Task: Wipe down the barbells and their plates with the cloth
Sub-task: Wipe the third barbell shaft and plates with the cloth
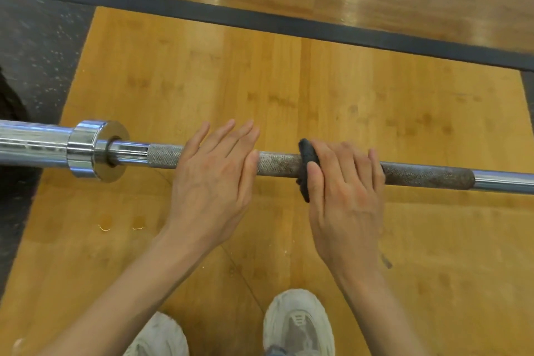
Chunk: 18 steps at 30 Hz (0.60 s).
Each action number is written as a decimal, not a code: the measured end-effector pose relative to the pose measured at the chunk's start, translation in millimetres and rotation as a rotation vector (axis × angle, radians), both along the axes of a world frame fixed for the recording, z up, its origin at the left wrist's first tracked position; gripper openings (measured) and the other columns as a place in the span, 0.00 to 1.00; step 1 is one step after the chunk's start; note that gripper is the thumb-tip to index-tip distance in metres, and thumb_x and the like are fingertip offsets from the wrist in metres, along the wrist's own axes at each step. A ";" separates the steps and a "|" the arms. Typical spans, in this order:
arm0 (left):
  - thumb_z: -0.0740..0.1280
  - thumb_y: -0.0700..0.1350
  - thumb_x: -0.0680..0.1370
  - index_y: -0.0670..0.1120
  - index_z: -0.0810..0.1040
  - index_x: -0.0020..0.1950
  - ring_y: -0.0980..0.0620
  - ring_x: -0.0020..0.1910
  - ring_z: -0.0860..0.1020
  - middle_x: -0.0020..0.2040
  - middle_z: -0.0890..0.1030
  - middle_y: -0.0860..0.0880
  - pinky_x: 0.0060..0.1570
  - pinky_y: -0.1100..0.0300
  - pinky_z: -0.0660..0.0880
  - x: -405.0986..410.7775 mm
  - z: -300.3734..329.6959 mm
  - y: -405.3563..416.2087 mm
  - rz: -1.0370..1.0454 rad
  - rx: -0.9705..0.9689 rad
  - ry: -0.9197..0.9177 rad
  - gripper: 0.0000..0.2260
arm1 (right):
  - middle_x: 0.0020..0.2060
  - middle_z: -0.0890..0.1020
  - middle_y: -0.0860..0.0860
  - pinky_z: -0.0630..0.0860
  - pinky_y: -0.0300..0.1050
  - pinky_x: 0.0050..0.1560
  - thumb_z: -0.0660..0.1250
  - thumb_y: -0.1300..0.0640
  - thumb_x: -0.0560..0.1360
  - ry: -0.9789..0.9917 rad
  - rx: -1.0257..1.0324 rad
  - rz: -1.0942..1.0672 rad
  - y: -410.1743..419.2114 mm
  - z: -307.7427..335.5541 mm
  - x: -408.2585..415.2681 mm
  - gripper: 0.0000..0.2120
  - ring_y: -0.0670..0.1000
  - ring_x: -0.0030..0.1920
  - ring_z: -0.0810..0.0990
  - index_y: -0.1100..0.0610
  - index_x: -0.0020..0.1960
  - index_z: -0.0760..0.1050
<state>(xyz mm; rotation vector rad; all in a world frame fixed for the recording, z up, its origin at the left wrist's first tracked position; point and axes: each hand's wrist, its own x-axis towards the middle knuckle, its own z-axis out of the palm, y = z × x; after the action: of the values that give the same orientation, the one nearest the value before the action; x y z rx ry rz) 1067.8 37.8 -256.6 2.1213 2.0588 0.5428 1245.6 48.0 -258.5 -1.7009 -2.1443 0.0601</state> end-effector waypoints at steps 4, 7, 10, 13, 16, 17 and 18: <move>0.50 0.49 0.86 0.45 0.75 0.72 0.50 0.73 0.71 0.71 0.76 0.50 0.76 0.53 0.56 2.1 -2.3 -5.9 0.011 0.013 0.017 0.21 | 0.56 0.81 0.49 0.57 0.58 0.78 0.51 0.53 0.86 0.063 -0.046 0.010 -3.2 1.6 -29.0 0.19 0.54 0.61 0.77 0.57 0.62 0.79; 0.51 0.48 0.86 0.45 0.74 0.73 0.50 0.74 0.70 0.73 0.74 0.51 0.77 0.52 0.55 3.7 -4.9 -12.2 0.012 0.033 0.029 0.20 | 0.59 0.80 0.49 0.57 0.56 0.78 0.48 0.51 0.87 -0.049 -0.081 0.146 -3.4 4.6 -3.9 0.21 0.53 0.63 0.76 0.56 0.67 0.76; 0.51 0.47 0.86 0.45 0.72 0.75 0.50 0.76 0.67 0.75 0.72 0.52 0.77 0.52 0.55 6.0 -4.4 -20.0 0.003 0.030 0.047 0.20 | 0.62 0.79 0.49 0.56 0.57 0.78 0.48 0.50 0.86 -0.042 -0.095 0.038 -15.5 8.6 24.7 0.22 0.55 0.67 0.73 0.55 0.70 0.75; 0.50 0.47 0.86 0.45 0.71 0.75 0.50 0.77 0.65 0.75 0.71 0.52 0.78 0.51 0.54 7.2 -7.1 -27.3 0.003 0.061 0.067 0.20 | 0.55 0.81 0.48 0.55 0.57 0.79 0.49 0.51 0.86 0.008 -0.139 -0.004 -17.2 10.4 -6.7 0.20 0.54 0.60 0.77 0.54 0.63 0.78; 0.50 0.46 0.87 0.44 0.72 0.75 0.48 0.77 0.65 0.75 0.71 0.51 0.78 0.51 0.53 8.2 -9.8 -35.5 0.001 0.092 0.087 0.20 | 0.45 0.81 0.47 0.59 0.55 0.77 0.52 0.53 0.85 -0.001 -0.145 0.124 -14.2 12.0 -34.1 0.18 0.52 0.48 0.78 0.54 0.55 0.80; 0.50 0.46 0.87 0.44 0.72 0.75 0.48 0.78 0.64 0.75 0.70 0.51 0.78 0.51 0.52 8.8 -9.3 -38.4 -0.004 0.096 0.089 0.20 | 0.44 0.81 0.47 0.60 0.55 0.77 0.52 0.52 0.85 -0.020 -0.148 0.155 -15.2 13.2 -28.6 0.18 0.51 0.48 0.78 0.54 0.55 0.80; 0.49 0.46 0.87 0.44 0.71 0.75 0.47 0.78 0.64 0.76 0.70 0.51 0.78 0.51 0.51 10.3 -9.7 -41.0 -0.007 0.097 0.090 0.21 | 0.45 0.81 0.47 0.61 0.55 0.77 0.51 0.51 0.85 -0.042 -0.153 0.162 -17.2 13.3 -17.6 0.19 0.51 0.49 0.78 0.54 0.56 0.80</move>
<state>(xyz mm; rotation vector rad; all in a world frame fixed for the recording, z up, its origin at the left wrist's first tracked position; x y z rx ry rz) 1078.1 -3.3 -266.3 2.2453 2.1113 0.5675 1228.0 30.8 -245.2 -1.6187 -2.3586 0.2421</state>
